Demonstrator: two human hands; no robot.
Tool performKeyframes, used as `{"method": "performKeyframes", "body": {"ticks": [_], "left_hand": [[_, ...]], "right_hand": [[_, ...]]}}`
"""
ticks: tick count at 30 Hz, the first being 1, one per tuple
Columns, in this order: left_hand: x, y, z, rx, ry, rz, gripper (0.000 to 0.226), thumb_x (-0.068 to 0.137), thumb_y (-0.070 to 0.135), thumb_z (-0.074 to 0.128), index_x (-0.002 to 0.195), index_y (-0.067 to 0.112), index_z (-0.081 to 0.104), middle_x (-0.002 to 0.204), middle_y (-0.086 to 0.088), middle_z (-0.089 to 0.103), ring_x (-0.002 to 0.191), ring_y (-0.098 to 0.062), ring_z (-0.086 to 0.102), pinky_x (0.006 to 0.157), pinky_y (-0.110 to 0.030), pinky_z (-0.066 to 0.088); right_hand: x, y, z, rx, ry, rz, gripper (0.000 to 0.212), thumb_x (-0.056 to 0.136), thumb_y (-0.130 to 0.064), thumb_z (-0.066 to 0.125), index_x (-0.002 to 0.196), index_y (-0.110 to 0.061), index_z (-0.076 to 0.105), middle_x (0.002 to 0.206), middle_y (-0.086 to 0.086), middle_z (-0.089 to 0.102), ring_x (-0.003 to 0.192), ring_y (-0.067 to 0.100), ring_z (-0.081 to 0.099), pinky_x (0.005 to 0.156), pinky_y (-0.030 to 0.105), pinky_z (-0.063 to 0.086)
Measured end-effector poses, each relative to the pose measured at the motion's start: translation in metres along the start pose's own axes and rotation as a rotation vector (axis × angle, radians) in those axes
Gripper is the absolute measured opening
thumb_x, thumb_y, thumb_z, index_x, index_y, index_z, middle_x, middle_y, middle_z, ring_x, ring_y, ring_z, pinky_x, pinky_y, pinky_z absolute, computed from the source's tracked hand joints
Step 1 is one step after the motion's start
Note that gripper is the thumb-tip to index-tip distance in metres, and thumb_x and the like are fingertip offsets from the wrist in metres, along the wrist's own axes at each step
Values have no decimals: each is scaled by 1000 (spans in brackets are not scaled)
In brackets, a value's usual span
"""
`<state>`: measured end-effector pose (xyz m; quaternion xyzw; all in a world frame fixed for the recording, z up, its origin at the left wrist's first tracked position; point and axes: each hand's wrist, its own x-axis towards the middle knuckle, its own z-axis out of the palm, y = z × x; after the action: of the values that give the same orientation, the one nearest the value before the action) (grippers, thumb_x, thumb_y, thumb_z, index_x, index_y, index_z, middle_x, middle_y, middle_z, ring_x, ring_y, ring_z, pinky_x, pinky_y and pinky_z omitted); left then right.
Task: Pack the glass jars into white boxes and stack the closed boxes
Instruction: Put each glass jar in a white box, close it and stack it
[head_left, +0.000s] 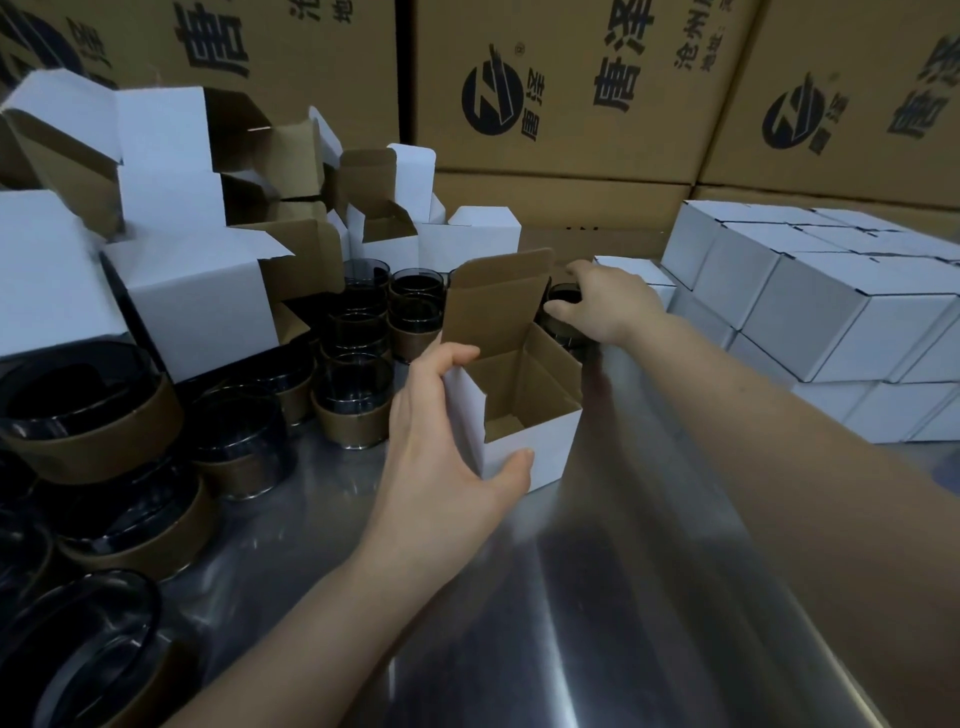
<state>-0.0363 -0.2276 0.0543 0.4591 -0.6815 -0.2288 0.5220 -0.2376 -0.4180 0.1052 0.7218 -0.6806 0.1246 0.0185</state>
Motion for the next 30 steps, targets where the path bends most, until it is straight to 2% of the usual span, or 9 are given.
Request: {"method": "performKeyframes", "body": {"ticks": [5,8,13,15,19,22,26,28,30], "left_hand": [[0,1,0,-8,-4,-7,79,73,18,80,114,59,27,125,42,30,126,7,34,99,-15,30],[0,2,0,-7,-2,-13,77,73,17,80,115,56,28,123,43,30,124,7,34,99,-14,29],[0,4,0,-18,-4,-24,77,73,15,80,113,56,28,121,42,31,121,9,35,99,-16,29],[0,4,0,-16,-3,-29,76,74,15,80,113,55,28,121,41,32,121,7,36,99,-16,30],[0,6,-2,-13,-11,-45,77,73,17,79,112,58,26,121,42,31,120,11,35,97,-12,29],[0,8,-2,-28,-24,-64,77,74,16,79,114,57,28,145,21,33,133,-2,35,109,-30,35],[0,13,-4,-60,-41,-84,75,77,19,78,111,63,27,153,7,31,139,-11,34,112,-44,36],[0,13,-4,-96,-48,-91,71,79,22,78,112,61,29,152,4,33,139,-14,35,111,-46,36],[0,12,-4,-114,-50,-96,66,81,23,76,116,55,31,151,4,35,139,-14,35,111,-46,36]], "right_hand": [[-16,2,-12,138,-73,-35,68,87,-41,63,148,-24,38,144,1,51,128,24,49,94,35,44],[-31,5,-18,168,-125,-73,66,88,-34,62,148,-24,38,145,1,50,129,23,48,99,34,44],[-47,10,-21,219,-146,-130,62,87,-25,63,145,-21,43,147,2,46,132,20,44,93,24,35],[-49,11,-19,230,-148,-131,62,87,-29,64,145,-18,44,148,7,42,134,21,42,95,24,34],[-52,12,-8,253,-104,-66,69,85,-53,65,142,-19,46,142,9,47,126,25,49,96,33,42],[-57,10,4,344,-6,-26,71,83,-51,70,142,-20,45,140,5,52,121,23,52,90,29,41],[-64,6,6,693,112,123,79,76,-41,81,143,-17,46,127,0,56,108,15,52,86,27,41],[-69,4,-4,954,138,161,66,77,-32,81,135,-16,53,117,-5,60,109,15,59,89,26,48],[-75,2,-18,1243,153,118,43,82,-18,77,121,-14,58,107,-3,64,105,18,65,87,29,55]]}}
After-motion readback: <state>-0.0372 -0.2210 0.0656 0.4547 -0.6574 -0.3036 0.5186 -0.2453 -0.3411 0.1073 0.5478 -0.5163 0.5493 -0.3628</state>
